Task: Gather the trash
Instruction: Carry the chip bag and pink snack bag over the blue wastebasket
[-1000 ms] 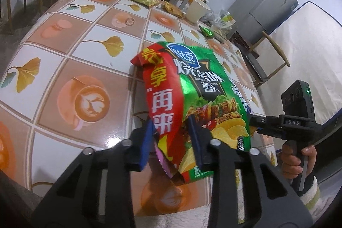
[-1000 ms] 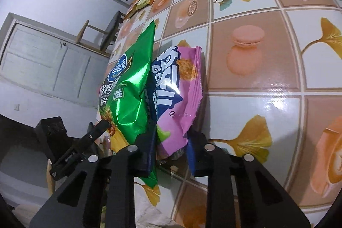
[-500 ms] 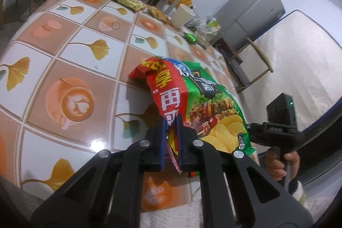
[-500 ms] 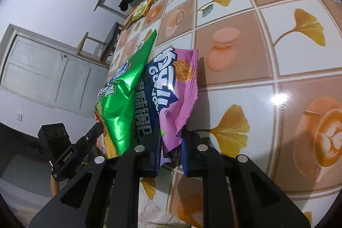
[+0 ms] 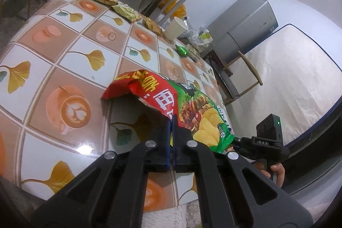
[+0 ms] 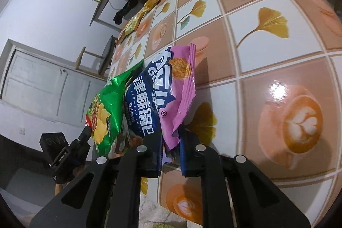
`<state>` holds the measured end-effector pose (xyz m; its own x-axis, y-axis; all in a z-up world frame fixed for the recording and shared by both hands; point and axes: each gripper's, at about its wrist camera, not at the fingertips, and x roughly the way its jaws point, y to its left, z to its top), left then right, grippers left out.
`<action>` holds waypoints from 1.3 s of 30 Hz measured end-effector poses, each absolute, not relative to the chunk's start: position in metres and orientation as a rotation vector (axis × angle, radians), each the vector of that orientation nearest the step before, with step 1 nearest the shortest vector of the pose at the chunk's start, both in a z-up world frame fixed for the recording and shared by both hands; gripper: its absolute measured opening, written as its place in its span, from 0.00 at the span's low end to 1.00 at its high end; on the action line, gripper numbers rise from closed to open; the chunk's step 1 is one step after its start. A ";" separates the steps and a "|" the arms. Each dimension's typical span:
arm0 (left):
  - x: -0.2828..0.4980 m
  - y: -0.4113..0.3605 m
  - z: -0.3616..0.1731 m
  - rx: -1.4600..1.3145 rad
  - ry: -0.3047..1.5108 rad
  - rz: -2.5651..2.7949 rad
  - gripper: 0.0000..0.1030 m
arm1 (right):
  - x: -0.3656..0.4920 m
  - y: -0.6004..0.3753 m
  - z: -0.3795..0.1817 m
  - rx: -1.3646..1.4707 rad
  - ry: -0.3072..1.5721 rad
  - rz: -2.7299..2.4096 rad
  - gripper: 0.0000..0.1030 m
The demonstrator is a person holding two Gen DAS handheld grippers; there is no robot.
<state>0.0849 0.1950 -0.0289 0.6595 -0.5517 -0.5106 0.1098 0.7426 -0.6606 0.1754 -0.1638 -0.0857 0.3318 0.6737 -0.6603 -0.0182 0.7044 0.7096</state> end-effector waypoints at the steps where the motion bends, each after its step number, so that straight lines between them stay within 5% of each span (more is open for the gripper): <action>1: 0.084 0.195 -0.027 -0.636 0.760 -0.402 0.00 | 0.174 -0.166 -0.085 0.676 1.153 0.495 0.12; 39: 0.080 0.129 0.061 -0.505 0.598 -0.598 0.00 | 0.074 -0.304 -0.042 0.867 0.854 0.310 0.11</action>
